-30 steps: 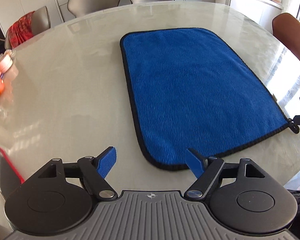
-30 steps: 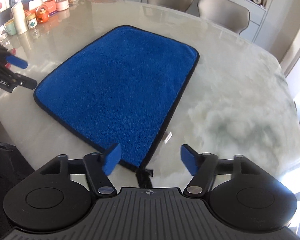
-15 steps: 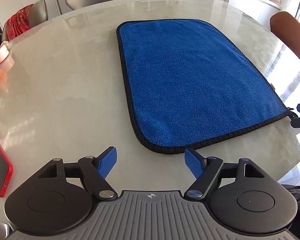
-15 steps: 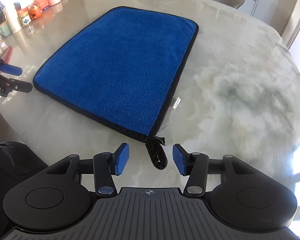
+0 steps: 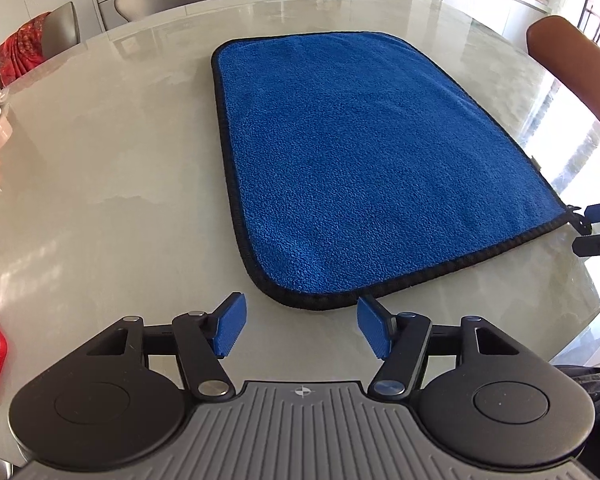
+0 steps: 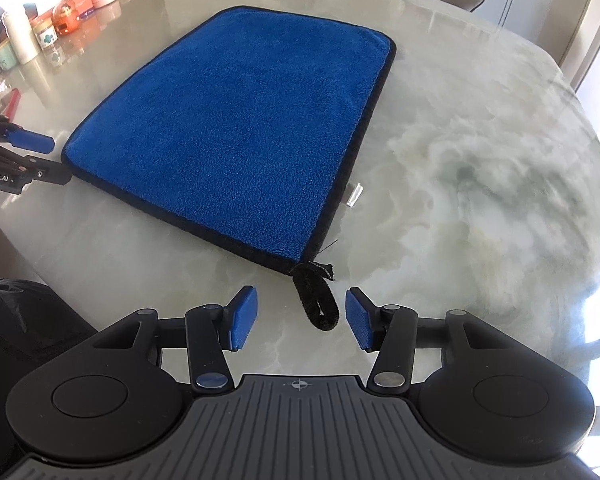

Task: Fold towel
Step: 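Grasp the towel's corners with the left and right grippers, then lift the towel edge with both grippers and fold it over onto itself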

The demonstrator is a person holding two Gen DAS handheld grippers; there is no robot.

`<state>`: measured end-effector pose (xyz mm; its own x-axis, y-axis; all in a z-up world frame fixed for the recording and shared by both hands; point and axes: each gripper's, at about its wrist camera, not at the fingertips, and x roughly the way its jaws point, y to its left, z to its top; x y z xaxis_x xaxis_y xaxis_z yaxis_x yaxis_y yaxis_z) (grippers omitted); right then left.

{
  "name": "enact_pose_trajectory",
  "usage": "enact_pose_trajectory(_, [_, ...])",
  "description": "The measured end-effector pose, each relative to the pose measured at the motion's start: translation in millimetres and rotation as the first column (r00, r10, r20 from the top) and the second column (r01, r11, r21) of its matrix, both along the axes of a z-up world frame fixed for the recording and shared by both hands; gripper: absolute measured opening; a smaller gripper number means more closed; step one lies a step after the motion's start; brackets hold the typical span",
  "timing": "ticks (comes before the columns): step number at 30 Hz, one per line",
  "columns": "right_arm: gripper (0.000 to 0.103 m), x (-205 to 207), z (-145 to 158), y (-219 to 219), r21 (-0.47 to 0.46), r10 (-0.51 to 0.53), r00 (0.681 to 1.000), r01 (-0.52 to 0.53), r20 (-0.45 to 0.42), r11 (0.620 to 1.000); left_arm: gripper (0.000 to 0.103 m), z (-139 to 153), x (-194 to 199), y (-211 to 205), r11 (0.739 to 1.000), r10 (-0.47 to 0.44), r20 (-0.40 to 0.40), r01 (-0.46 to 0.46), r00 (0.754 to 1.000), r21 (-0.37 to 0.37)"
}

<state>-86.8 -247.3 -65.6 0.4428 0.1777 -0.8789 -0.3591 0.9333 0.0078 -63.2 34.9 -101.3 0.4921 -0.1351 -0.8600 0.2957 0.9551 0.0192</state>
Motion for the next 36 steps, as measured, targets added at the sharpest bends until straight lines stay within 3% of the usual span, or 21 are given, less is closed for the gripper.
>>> enact_pose_trajectory(17, [0.050,8.6,-5.2,1.9,0.025,-0.013,1.000,0.013,0.007,1.000,0.068,-4.2,3.2,-4.9,1.000,-0.021,0.041,0.021,0.999,-0.005])
enact_pose_trajectory(20, [0.044,8.7,-5.3,3.1,0.025,-0.007,1.000,0.006,0.015,1.000,0.068,-4.9,3.1,-5.8,0.999,-0.033,0.047,0.034,0.998,-0.010])
enact_pose_trajectory(25, [0.026,9.3,-3.6,2.8,0.023,-0.005,1.000,0.005,0.022,1.000,0.057,-3.7,3.7,-6.9,0.999,-0.048,0.045,0.049,0.998,-0.016])
enact_pose_trajectory(34, [0.022,12.1,-0.5,1.0,0.045,-0.010,1.000,0.010,0.006,0.999,0.022,3.6,5.2,-9.8,0.998,-0.058,0.060,0.060,0.996,-0.020])
enact_pose_trajectory(36, [0.021,12.2,1.8,-0.1,0.057,-0.011,1.000,0.010,0.010,0.998,0.019,8.2,4.4,-10.4,0.998,-0.064,0.081,0.067,0.995,-0.023])
